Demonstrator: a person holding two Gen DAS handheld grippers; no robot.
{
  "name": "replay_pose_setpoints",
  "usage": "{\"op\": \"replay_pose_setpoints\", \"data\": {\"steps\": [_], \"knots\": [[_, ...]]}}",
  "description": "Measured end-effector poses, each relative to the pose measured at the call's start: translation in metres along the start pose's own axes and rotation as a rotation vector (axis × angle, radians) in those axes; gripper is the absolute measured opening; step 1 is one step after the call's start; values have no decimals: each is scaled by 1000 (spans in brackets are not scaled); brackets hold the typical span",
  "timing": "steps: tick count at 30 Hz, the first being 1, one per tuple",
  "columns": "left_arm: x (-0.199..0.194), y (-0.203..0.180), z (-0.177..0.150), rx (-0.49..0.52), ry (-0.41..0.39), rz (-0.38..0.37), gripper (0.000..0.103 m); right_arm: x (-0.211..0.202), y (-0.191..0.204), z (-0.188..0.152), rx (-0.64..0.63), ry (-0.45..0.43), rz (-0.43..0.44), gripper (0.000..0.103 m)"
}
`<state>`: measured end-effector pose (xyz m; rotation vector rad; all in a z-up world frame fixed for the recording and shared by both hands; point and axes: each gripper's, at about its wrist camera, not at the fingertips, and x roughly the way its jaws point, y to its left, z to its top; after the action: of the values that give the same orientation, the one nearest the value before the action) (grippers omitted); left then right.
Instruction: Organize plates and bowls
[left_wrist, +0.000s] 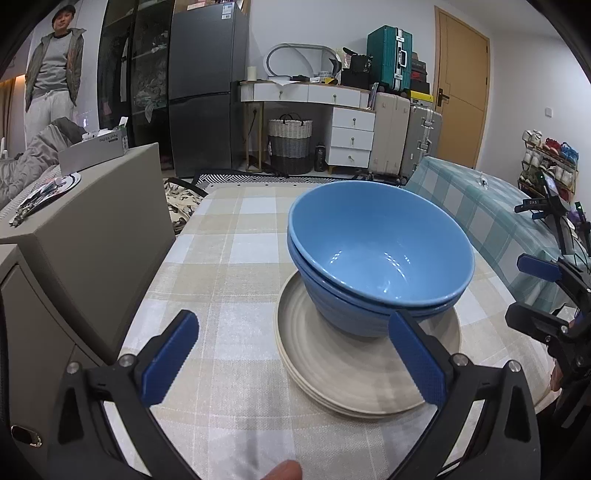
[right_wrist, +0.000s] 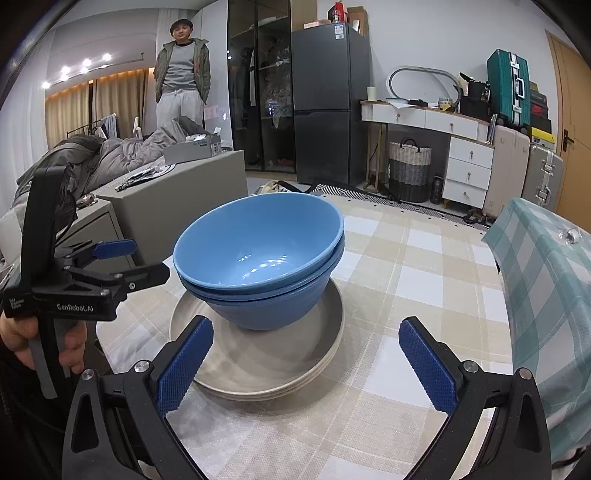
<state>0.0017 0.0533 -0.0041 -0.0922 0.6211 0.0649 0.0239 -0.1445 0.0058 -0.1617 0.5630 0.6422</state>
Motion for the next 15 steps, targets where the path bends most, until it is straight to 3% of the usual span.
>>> {"op": "replay_pose_setpoints", "data": {"steps": [15], "knots": [[-21, -8, -21, -8, -65, -18, 103, -24, 8, -16, -8, -104, 18, 102]]}}
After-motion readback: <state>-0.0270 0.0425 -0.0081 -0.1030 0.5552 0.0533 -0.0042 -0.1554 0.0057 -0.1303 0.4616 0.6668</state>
